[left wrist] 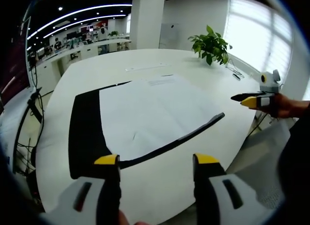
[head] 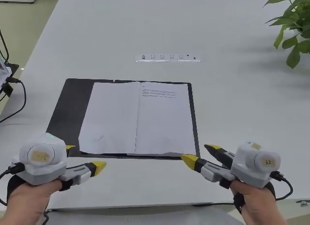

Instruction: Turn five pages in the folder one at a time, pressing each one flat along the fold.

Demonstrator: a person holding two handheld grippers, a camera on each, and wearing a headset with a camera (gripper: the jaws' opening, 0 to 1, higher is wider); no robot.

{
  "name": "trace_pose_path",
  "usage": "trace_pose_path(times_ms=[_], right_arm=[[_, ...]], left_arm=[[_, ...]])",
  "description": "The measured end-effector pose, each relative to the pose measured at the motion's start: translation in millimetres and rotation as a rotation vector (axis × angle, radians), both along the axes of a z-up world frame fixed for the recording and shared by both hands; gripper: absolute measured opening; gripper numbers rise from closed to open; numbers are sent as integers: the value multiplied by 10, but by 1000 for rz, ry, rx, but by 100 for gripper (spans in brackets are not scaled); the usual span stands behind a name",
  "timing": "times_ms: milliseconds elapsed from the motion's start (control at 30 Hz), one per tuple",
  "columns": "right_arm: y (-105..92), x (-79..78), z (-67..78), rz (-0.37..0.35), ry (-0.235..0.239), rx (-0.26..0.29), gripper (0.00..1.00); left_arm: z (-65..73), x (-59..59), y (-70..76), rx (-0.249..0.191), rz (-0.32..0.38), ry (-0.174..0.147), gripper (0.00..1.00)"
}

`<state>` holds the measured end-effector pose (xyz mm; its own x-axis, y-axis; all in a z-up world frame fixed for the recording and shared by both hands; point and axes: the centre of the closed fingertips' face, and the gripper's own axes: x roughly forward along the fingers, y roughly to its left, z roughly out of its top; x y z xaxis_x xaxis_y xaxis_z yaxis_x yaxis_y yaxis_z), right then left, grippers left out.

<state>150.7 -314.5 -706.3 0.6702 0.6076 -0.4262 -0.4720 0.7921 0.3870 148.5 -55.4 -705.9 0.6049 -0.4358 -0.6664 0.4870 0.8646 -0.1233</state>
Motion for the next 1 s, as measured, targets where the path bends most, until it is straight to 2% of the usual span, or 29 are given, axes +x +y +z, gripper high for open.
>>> trace_pose_path(times_ms=[267, 433, 633, 667, 733, 900, 1000], right_arm=[[-39, 2, -1, -1, 1, 3, 60], [-71, 11, -2, -4, 3, 6, 59], [-106, 36, 8, -8, 4, 7, 59], [-116, 43, 10, -9, 4, 6, 59], [-129, 60, 25, -9, -7, 5, 59], [-177, 95, 44, -19, -16, 5, 61], [-195, 95, 33, -20, -7, 7, 62]], left_arm=[[-9, 66, -179, 8, -50, 9, 61], [-2, 124, -300, 16, -99, 3, 60], [28, 196, -520, -5, -167, -13, 60], [49, 220, -572, -16, -176, -25, 60], [46, 285, -612, -25, -187, -25, 59], [11, 345, -765, -28, -228, -18, 61], [17, 412, -886, -34, -262, -31, 62]])
